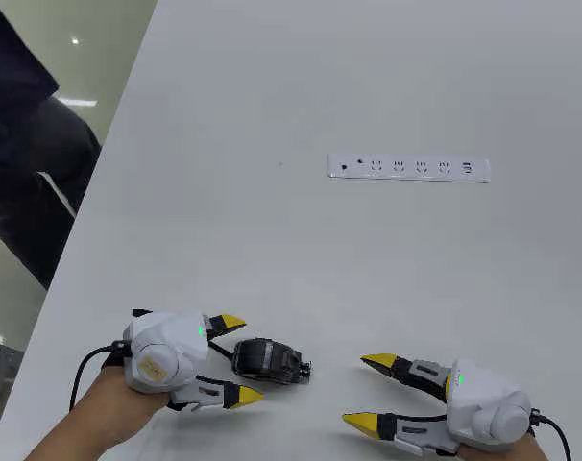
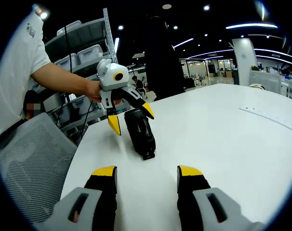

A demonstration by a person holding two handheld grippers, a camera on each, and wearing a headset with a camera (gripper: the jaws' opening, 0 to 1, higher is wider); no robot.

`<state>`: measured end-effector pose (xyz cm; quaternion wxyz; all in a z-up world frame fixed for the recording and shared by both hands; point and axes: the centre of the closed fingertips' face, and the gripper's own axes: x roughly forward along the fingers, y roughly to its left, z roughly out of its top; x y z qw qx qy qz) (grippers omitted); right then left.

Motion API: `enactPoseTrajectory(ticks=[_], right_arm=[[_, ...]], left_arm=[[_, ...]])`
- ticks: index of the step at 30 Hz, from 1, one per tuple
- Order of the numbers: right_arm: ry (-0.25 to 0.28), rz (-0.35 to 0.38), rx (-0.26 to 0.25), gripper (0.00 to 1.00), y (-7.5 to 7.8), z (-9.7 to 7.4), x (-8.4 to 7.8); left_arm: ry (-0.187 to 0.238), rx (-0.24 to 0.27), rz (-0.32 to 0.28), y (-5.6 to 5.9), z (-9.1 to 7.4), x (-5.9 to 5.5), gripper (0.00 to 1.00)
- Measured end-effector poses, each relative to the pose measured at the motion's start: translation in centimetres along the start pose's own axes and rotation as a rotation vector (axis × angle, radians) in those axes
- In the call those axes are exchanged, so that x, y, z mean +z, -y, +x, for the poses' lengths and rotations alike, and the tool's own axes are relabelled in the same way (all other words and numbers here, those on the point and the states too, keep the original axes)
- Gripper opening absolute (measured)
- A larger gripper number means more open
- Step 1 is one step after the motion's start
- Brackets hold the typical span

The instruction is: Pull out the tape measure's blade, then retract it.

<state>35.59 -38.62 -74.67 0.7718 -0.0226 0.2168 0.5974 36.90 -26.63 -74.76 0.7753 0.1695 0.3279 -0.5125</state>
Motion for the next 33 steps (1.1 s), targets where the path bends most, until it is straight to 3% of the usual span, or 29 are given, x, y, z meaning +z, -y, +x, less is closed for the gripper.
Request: enactPoseTrajectory(ticks=[11, 22, 33], right_arm=[[0.006, 0.012, 0.014, 0.46, 0.3, 0.9, 0.1], [0.009, 0.026, 0.022, 0.43, 0.5, 1.2, -0.1], [0.014, 0.025, 0.024, 0.43, 0.5, 1.6, 0.1]], left_arm=[[-0.014, -0.031, 0.008, 0.3, 0.9, -0.3, 0.42], [-0.018, -0.044, 0.008, 0.5, 1.2, -0.3, 0.35], [-0.015, -0.045, 0.008, 0.4, 1.2, -0.3, 0.35]])
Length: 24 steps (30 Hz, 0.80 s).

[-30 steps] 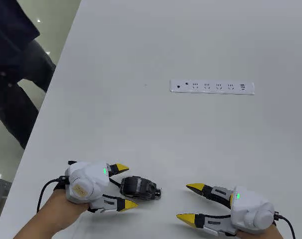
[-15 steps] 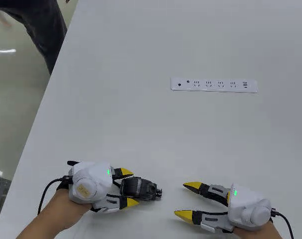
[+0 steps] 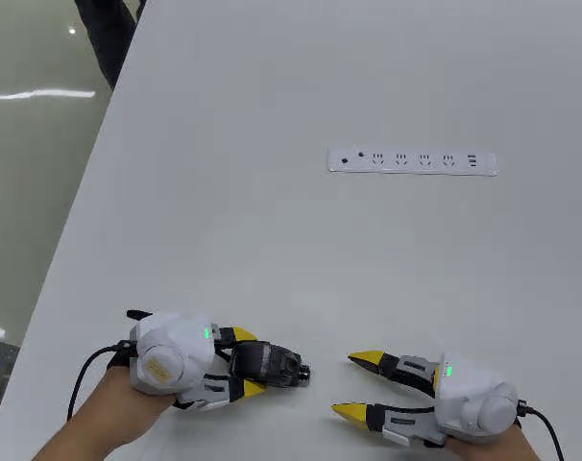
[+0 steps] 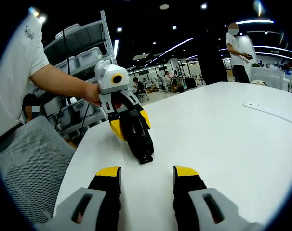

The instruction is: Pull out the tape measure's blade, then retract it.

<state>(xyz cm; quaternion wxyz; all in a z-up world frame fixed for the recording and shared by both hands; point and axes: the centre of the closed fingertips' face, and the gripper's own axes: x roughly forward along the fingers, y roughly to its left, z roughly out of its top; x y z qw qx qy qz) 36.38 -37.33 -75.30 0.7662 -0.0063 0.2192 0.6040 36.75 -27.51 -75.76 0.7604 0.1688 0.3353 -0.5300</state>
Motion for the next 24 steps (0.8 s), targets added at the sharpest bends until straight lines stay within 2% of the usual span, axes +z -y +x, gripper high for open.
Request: enactPoseTrajectory(ticks=[9, 18, 24], right_arm=[[0.002, -0.051, 0.035, 0.43, -0.1, 1.4, 0.3], [-0.016, -0.123, 0.077, 0.4, -0.3, 3.5, 0.1], [-0.021, -0.137, 0.095, 0.38, -0.3, 4.2, -0.1]], left_arm=[[0.0, 0.008, 0.005, 0.0, 0.0, -0.1, 0.35], [0.025, 0.004, -0.039, -0.2, 0.1, -0.2, 0.35], [0.017, -0.005, -0.035, -0.2, 0.2, -0.3, 0.34]])
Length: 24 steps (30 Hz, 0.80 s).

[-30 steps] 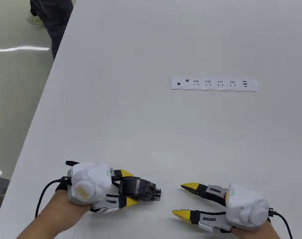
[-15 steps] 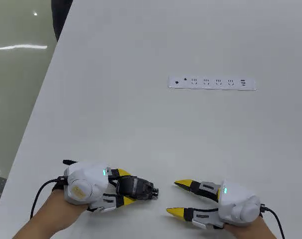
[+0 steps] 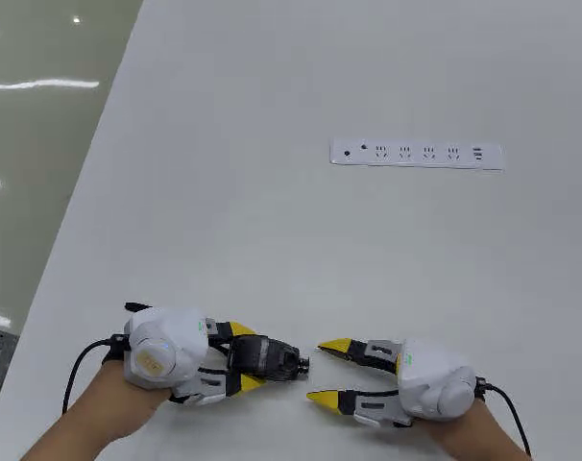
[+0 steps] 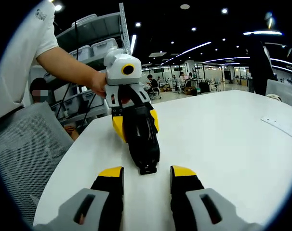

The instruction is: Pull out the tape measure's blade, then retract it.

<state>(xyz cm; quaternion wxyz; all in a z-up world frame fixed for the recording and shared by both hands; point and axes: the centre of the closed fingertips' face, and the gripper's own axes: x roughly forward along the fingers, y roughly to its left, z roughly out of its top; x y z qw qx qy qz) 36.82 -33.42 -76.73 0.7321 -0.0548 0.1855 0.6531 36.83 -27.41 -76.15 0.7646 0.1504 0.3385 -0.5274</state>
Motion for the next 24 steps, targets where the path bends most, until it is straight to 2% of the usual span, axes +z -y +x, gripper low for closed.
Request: enactPoseTrajectory(ticks=[8, 24], right_arm=[[-0.014, -0.026, 0.029, 0.32, -0.1, 0.8, -0.4], [-0.016, -0.073, 0.029, 0.21, 0.1, 1.2, -0.5]], left_arm=[[-0.001, 0.002, 0.006, 0.0, 0.1, -0.1, 0.34], [-0.003, -0.009, 0.01, 0.1, 0.1, -0.2, 0.34]])
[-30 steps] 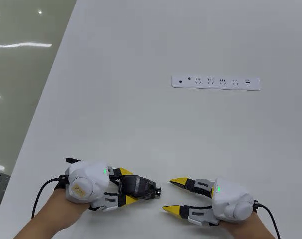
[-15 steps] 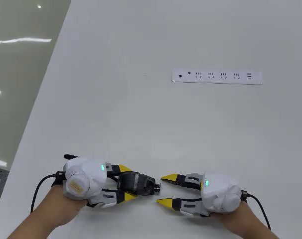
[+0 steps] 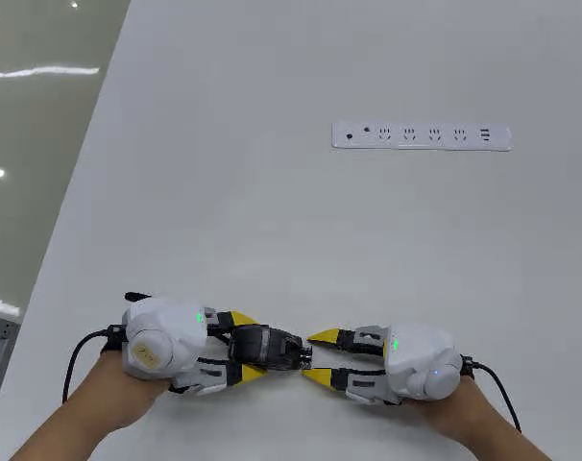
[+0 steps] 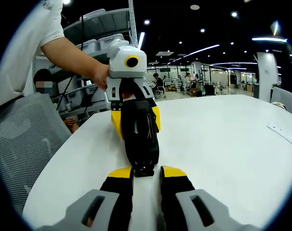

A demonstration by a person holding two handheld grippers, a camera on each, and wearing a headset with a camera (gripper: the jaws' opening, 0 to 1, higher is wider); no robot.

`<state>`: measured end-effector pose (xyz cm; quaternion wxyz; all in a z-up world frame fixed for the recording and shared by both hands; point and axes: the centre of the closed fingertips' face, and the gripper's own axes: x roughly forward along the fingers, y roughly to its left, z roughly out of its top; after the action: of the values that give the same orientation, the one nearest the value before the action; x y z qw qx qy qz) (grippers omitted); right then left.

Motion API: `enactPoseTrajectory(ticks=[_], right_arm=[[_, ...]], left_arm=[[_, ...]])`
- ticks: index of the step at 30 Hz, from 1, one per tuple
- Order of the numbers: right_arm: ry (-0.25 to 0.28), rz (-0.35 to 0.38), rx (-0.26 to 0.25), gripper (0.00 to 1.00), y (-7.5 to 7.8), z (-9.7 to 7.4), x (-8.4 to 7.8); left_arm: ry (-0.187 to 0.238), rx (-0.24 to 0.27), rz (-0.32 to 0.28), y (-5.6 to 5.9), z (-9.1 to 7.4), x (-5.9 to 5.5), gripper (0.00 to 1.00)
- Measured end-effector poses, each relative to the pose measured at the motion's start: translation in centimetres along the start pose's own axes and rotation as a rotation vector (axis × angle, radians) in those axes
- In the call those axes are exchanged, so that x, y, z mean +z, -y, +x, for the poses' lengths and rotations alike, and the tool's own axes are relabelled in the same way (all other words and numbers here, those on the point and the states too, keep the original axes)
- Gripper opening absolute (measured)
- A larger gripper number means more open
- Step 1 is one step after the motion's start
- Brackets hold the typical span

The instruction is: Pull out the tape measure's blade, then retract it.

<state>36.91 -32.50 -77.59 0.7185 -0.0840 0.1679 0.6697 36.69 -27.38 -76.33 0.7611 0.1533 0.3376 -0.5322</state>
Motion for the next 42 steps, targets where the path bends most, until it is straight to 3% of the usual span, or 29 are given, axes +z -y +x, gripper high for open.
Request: enactPoseTrajectory(ticks=[10, 42], right_arm=[[-0.005, -0.009, 0.016, 0.15, -0.2, 0.18, -0.17], [-0.009, -0.003, 0.013, 0.11, -0.07, 0.44, -0.16]], left_arm=[[-0.002, 0.002, 0.002, 0.03, 0.11, 0.07, 0.34], [-0.028, 0.002, 0.023, -0.06, 0.11, -0.04, 0.32]])
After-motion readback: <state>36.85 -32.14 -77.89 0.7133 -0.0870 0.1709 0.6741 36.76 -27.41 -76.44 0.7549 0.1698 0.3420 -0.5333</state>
